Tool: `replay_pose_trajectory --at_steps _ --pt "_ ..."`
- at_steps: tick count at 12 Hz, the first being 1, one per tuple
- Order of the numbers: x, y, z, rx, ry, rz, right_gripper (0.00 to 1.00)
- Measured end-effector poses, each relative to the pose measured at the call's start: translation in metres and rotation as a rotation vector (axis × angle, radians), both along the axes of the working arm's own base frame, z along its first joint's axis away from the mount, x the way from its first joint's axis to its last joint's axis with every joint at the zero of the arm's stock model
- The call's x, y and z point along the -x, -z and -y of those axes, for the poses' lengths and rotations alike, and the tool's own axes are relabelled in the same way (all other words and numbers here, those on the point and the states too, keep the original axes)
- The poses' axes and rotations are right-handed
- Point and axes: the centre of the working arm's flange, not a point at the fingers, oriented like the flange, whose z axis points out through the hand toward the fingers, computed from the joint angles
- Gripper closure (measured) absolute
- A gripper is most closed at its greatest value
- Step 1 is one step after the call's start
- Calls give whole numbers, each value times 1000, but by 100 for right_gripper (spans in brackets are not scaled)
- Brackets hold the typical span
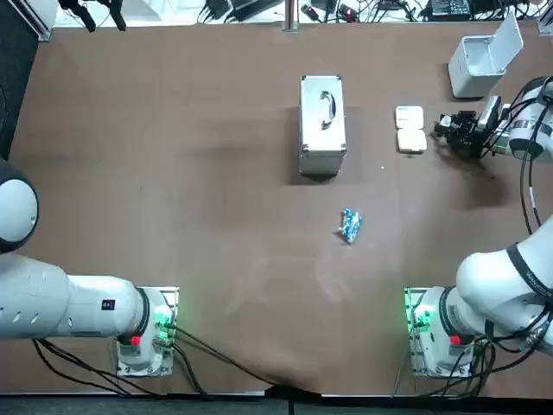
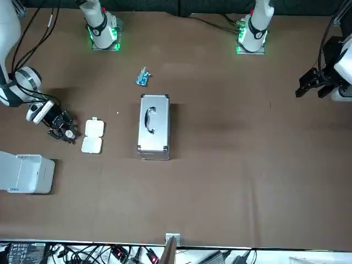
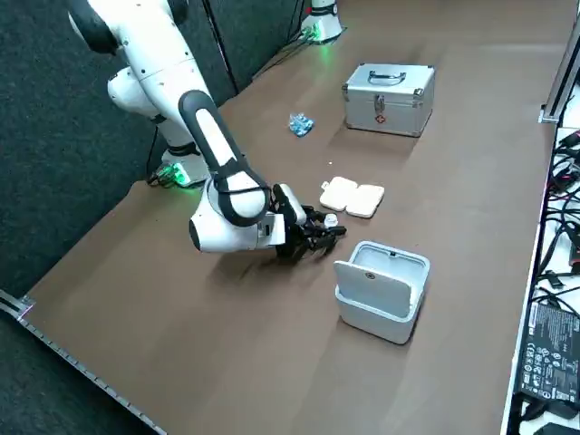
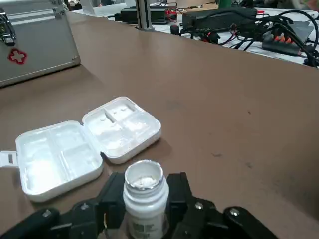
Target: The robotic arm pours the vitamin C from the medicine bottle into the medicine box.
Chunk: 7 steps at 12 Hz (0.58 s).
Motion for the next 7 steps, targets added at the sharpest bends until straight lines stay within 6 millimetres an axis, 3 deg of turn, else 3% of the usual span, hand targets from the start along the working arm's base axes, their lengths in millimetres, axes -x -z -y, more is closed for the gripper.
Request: replay_pose_trajectory --at_steps 7 --pt "3 8 2 -3 1 -6 55"
